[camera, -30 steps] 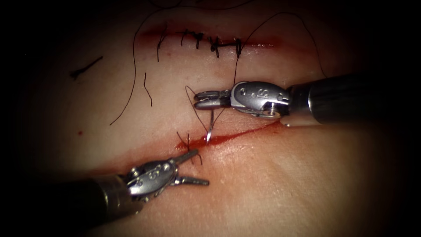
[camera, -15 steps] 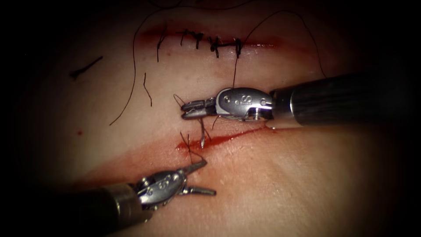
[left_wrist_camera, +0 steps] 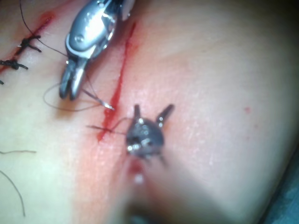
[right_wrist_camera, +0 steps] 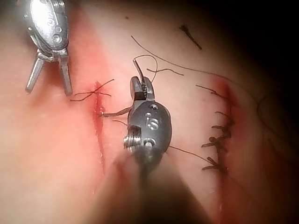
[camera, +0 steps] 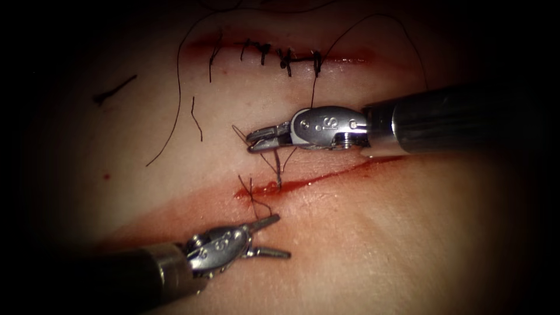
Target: Wound Closure
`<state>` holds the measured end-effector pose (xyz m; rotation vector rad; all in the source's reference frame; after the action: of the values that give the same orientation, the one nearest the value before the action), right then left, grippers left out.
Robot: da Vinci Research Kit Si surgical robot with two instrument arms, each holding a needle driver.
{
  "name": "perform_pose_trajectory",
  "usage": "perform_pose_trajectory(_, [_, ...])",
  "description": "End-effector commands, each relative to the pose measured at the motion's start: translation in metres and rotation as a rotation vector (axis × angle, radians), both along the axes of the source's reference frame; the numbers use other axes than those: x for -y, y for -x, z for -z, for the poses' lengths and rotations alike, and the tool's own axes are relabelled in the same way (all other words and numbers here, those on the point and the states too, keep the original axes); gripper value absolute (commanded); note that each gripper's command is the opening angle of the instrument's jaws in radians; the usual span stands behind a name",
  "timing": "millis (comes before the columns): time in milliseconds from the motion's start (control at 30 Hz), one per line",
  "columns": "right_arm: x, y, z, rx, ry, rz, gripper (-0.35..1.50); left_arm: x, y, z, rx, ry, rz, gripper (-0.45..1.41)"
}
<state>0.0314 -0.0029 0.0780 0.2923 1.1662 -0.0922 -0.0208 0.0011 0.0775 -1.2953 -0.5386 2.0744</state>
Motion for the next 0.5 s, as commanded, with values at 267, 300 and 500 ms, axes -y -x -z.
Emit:
perform_pose_trajectory(267, [0.0027, -0.0012, -0.0018, -0.003, 0.017, 0.016, -0.35, 0.0005, 0.0005, -0.0006, 0.003, -0.002, -0.003, 0.57])
perform_pose_trajectory(300, [0.0029, -0.0012, -0.0018, -0.004, 0.019, 0.018, -0.35, 0.0005, 0.0005, -0.0006, 0.003, -0.002, -0.003, 0.57])
perform_pose_trajectory(500, [0.003, -0.0012, -0.0012, -0.008, 0.012, 0.025, -0.35, 0.0005, 0.0005, -0.0006, 0.003, -0.002, -0.003, 0.56])
